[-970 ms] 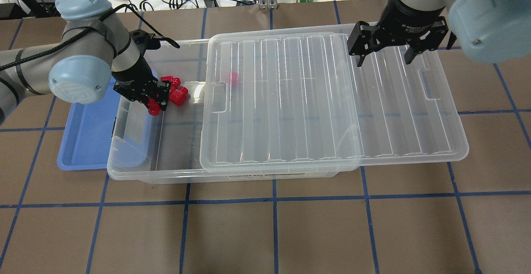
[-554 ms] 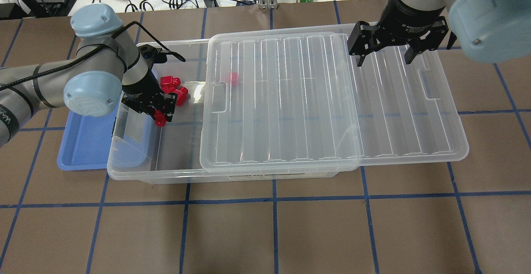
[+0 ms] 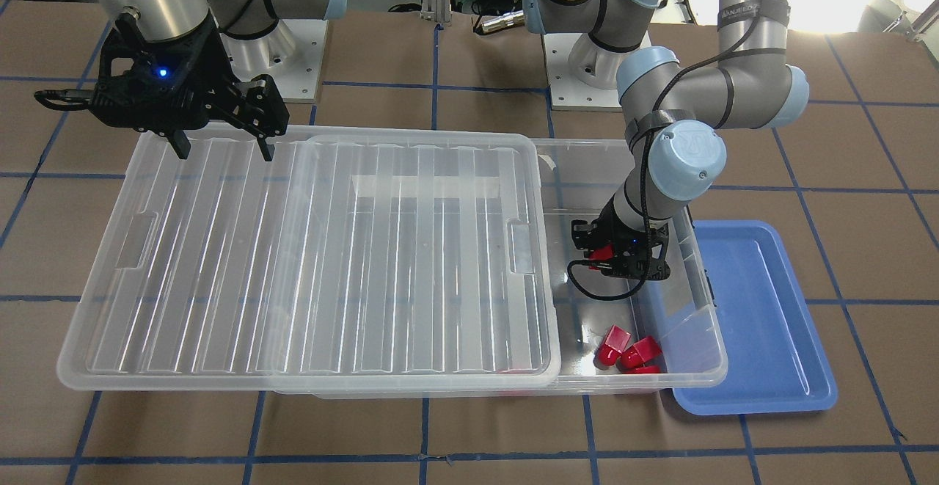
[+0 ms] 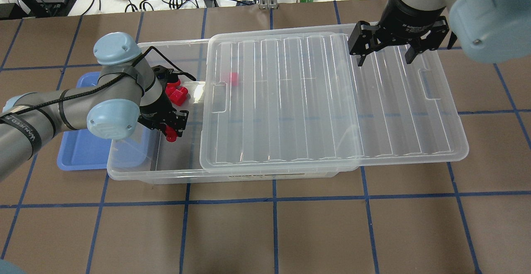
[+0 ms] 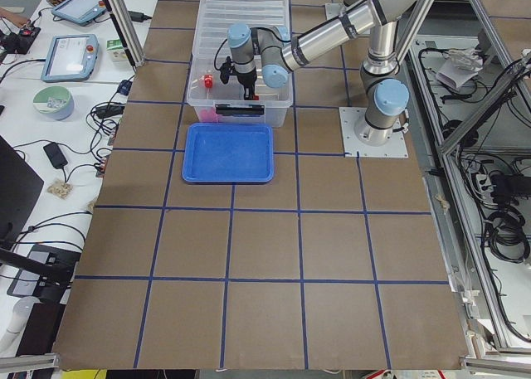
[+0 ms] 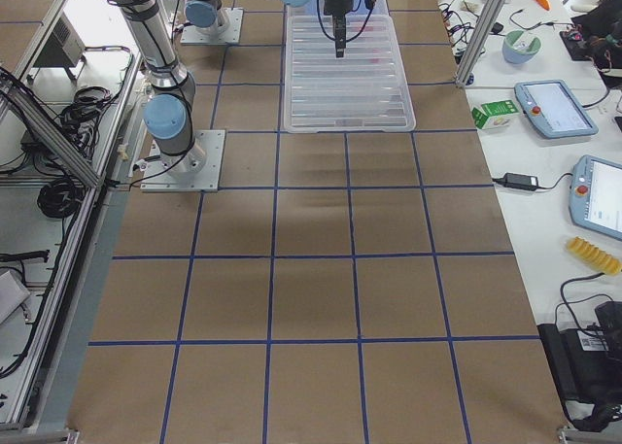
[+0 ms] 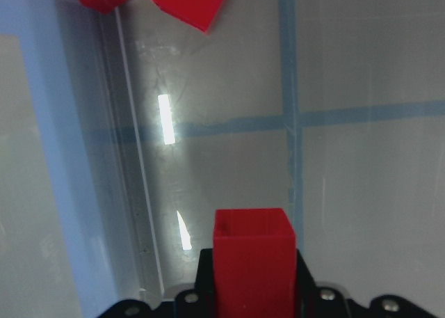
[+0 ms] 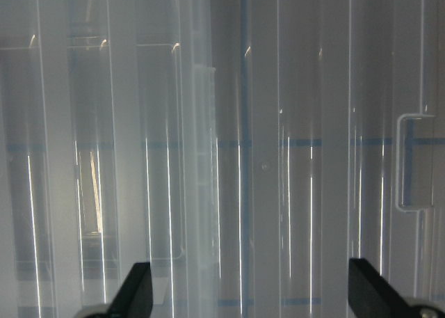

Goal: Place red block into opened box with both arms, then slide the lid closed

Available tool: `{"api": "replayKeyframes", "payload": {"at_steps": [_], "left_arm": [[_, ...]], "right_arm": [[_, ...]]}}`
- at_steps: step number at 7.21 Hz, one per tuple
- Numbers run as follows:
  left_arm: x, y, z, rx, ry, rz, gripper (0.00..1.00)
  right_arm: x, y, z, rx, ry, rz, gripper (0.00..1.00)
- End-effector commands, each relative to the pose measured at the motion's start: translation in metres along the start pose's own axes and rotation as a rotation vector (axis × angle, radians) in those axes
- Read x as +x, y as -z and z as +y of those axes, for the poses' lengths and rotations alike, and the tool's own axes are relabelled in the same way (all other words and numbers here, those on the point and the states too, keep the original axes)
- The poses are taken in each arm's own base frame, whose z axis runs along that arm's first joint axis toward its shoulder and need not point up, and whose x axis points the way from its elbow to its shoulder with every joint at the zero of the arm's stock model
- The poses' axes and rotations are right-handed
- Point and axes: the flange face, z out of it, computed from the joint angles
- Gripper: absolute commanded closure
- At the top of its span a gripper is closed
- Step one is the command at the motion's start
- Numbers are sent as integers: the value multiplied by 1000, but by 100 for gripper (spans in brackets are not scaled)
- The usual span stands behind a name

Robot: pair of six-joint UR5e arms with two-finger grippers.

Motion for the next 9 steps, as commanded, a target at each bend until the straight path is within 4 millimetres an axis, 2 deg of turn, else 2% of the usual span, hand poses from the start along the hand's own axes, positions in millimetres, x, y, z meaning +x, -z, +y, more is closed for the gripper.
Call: {"api": "replayKeyframes", "payload": {"at_steps": [1, 2, 3, 4, 6, 7, 8, 9], "left_arm": [[2, -7, -1, 0, -4, -3, 27], [-2, 3, -5, 24, -6, -6, 0], [-3, 26, -9, 69, -4, -17, 0], [-1, 54, -15, 75, 2, -21, 0], [9, 135, -11, 65, -4, -16, 0], [10, 162, -7, 87, -4, -20, 0], [12, 186, 4, 94, -5, -19, 0], [13, 200, 13, 101, -4, -23, 0]], "right_arm": [[1, 0, -1, 5, 1, -2, 0], [7, 0, -3, 3, 1, 7, 0], [34, 3, -10, 4, -35, 8, 0], [70, 10, -18, 9, -23, 8, 0], [152, 3, -26, -9, 44, 17, 0], [193, -2, -24, -21, 82, 18, 0], [220, -15, -21, -39, 146, 16, 0], [242, -42, -17, -80, 180, 9, 0]]}}
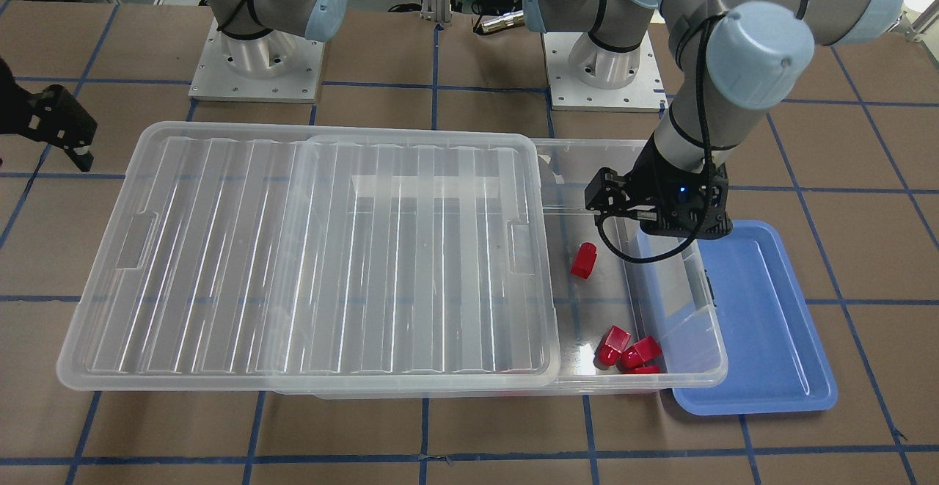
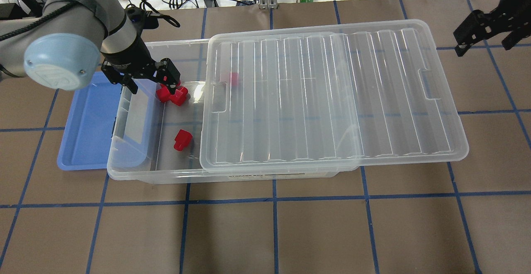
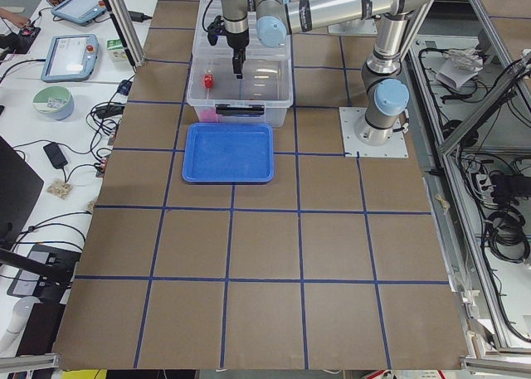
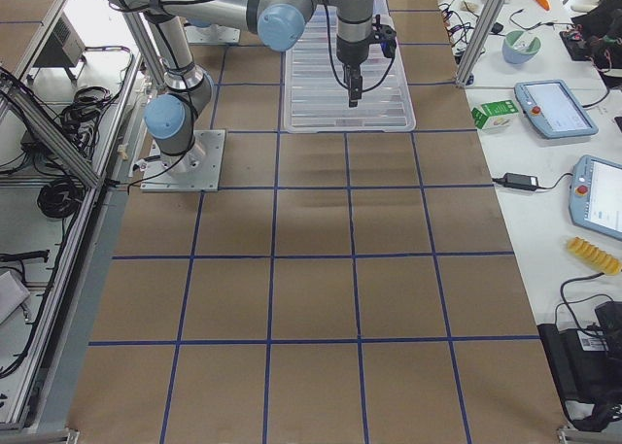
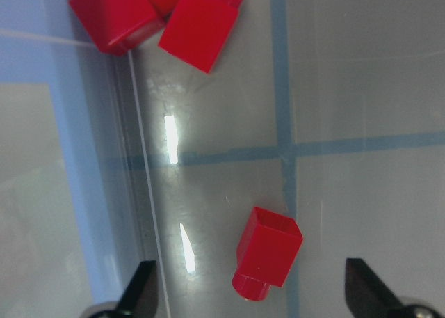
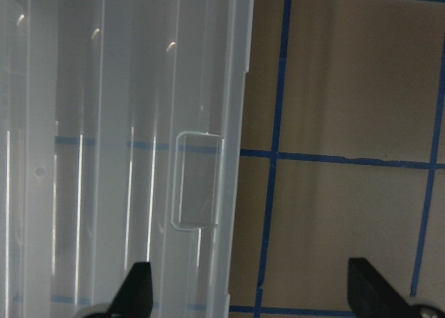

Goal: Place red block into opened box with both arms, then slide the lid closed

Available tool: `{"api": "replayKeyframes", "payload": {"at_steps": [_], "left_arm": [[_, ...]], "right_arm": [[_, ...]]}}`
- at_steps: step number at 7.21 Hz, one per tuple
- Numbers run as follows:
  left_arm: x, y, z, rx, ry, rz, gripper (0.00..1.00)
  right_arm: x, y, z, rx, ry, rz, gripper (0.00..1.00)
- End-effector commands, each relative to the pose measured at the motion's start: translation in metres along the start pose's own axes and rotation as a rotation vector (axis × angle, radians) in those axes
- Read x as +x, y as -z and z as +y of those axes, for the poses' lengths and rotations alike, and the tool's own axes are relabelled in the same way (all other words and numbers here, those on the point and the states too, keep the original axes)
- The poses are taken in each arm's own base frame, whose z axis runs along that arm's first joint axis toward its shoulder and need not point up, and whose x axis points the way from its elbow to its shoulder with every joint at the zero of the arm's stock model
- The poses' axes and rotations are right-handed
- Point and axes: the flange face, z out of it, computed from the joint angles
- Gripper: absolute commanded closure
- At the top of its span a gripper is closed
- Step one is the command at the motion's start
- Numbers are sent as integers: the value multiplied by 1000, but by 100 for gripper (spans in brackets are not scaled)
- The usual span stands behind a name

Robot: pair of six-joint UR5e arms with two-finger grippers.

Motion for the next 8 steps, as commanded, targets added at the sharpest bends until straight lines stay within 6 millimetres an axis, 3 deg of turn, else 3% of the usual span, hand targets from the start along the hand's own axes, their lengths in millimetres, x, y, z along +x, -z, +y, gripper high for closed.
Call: {"api": "replayKeyframes", "payload": {"at_steps": [1, 3, 4, 5, 6, 8], "left_arm": [[3, 37, 17, 28, 0, -5, 0], [6, 74, 42, 75, 0, -14, 0], [7, 82, 49, 90, -3, -16, 0], [8, 88, 54, 103, -2, -5, 0], [8, 72, 49, 65, -2, -2, 0], [7, 87, 53, 82, 1, -8, 0]], "right_arm": [[39, -52, 8, -32, 45, -4, 0], [46, -127, 3, -89, 47, -4, 0], [46, -144, 2, -110, 44, -20, 0], [44, -139, 2, -104, 41, -15, 0], [42, -136, 0, -101, 43, -16, 0], [35, -138, 0, -99, 24, -30, 0]]}}
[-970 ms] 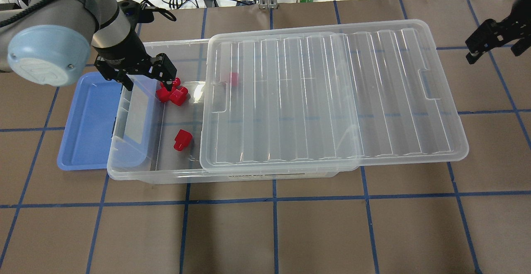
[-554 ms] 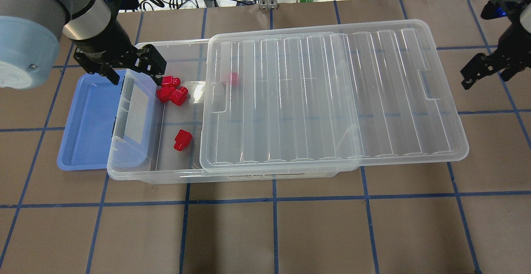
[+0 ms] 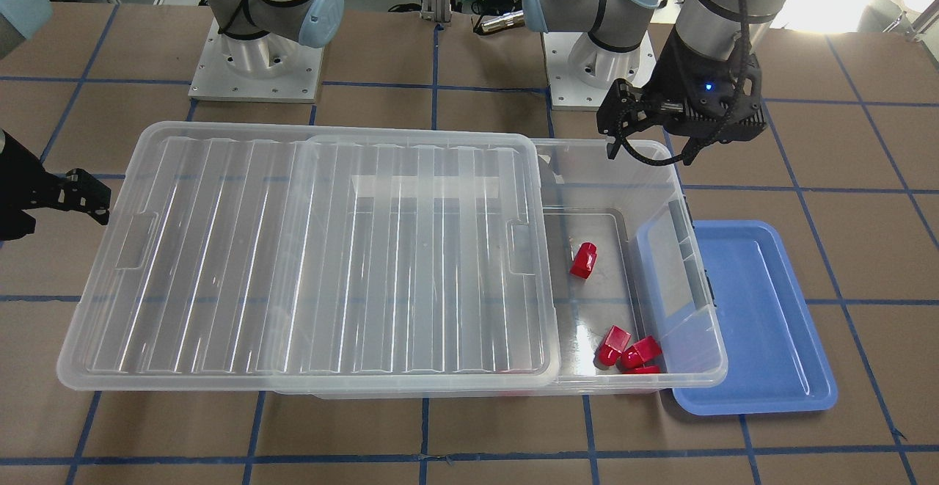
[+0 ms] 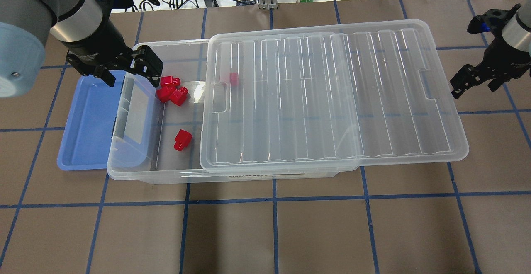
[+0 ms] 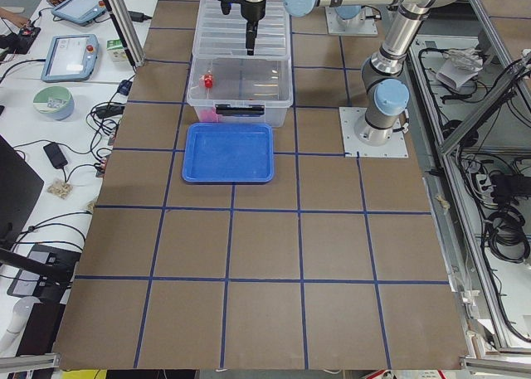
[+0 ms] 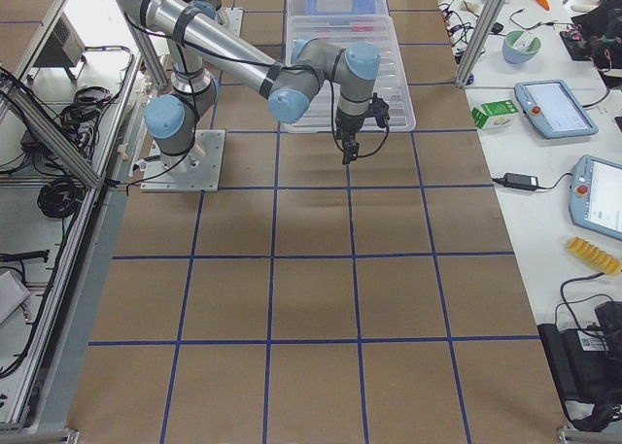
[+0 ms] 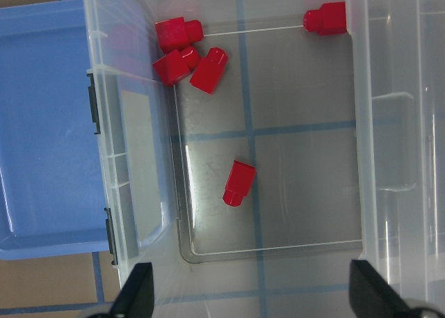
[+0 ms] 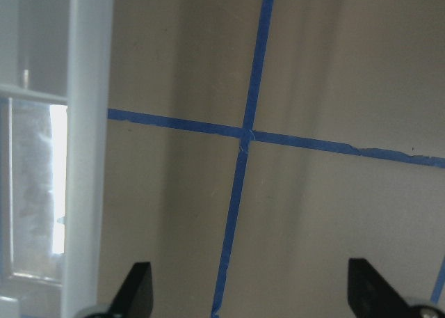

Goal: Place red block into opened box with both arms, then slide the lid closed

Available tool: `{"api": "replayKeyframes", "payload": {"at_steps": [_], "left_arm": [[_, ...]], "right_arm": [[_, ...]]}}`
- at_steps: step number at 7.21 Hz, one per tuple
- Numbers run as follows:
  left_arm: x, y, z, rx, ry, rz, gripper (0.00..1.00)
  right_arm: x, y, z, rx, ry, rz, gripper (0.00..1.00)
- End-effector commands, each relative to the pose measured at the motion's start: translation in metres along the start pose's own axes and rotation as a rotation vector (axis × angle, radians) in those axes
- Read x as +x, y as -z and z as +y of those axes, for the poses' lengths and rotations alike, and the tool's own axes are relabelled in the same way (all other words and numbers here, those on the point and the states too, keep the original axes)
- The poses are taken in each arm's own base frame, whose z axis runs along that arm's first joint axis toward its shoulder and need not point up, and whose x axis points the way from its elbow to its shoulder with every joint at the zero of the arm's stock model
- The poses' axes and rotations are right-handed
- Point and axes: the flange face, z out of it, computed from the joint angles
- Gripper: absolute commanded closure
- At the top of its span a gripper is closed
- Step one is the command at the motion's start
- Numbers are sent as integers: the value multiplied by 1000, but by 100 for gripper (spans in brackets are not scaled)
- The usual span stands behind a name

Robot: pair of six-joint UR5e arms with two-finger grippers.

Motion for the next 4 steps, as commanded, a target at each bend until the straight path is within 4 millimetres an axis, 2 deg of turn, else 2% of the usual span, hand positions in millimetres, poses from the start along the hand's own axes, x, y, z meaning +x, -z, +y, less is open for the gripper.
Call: {"api": "replayKeyframes", "payload": {"at_steps": [1, 4], "left_arm": [[-1, 11, 4, 1, 4, -6, 0], [-1, 7, 1, -6, 3, -5, 0]], "right_arm": [[-14, -3, -4, 16, -15, -43, 0], [-85, -1, -23, 24, -38, -44, 0]]}}
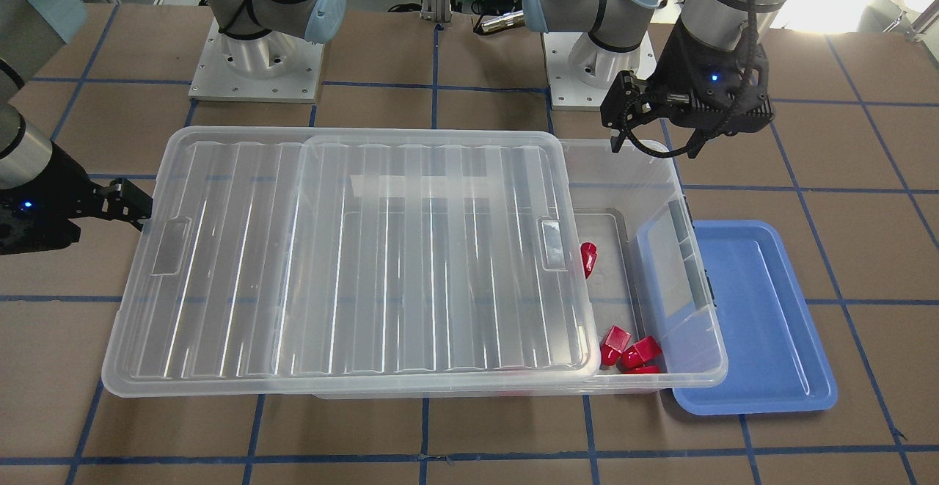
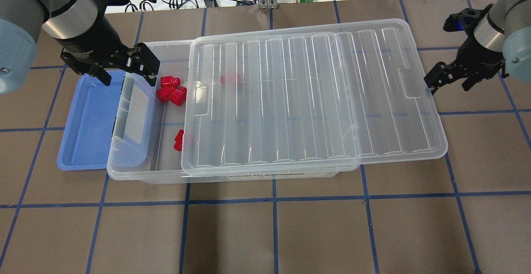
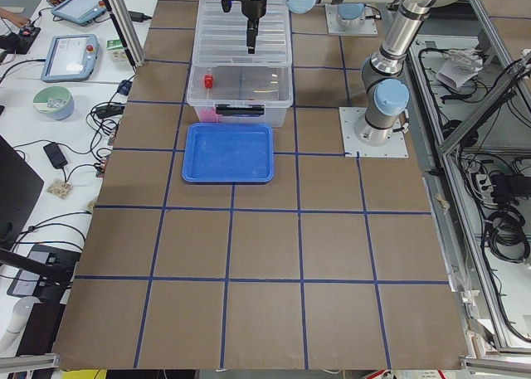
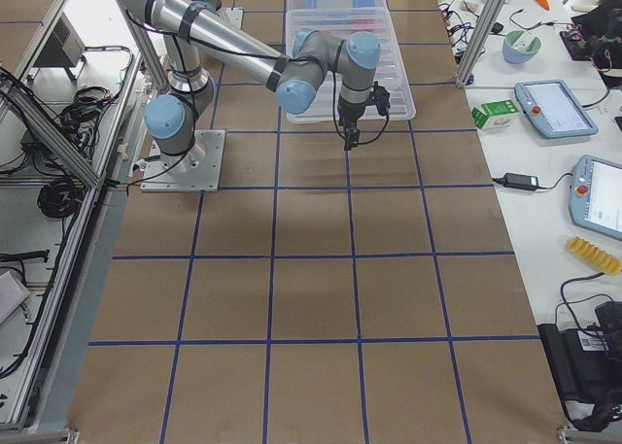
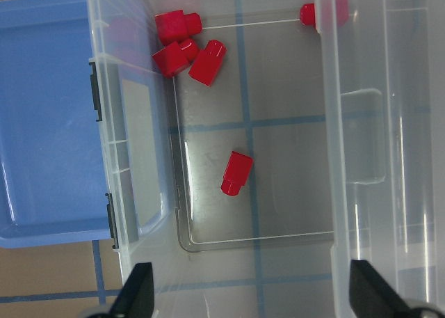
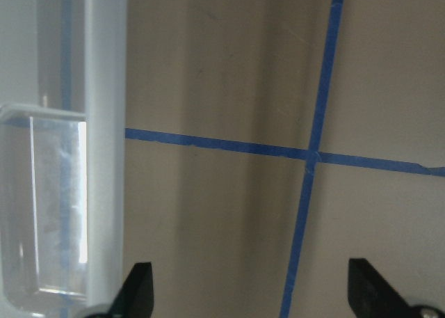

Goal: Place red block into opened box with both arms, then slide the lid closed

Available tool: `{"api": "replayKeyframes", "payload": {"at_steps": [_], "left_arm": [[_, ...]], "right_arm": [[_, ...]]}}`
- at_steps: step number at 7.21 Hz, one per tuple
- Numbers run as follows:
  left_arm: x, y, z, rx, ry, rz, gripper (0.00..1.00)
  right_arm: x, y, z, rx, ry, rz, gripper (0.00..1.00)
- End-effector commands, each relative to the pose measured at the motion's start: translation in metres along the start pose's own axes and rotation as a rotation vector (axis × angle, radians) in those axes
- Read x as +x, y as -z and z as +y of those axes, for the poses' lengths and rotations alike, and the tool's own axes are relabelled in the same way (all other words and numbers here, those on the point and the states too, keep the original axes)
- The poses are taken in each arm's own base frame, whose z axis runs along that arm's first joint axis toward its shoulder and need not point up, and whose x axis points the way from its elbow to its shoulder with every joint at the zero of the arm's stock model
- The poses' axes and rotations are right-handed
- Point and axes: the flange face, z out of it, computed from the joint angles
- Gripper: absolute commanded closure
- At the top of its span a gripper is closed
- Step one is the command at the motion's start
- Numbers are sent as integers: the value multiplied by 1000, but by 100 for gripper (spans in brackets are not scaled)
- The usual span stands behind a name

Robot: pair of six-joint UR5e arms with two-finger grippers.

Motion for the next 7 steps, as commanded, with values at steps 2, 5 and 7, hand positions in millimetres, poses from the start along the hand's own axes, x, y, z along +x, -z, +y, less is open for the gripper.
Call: {"api": "replayKeyframes", "payload": {"at_steps": [2, 5, 7], "left_arm": [[0, -1, -1, -3, 0, 1, 0], [0, -1, 0, -2, 0, 1, 0], [0, 0, 0, 0, -1, -3, 0]], "right_arm": [[-85, 2, -11, 10, -54, 4, 0], [-123, 5, -20, 66, -75, 20, 0], [-127, 4, -19, 65, -67, 18, 0]]}}
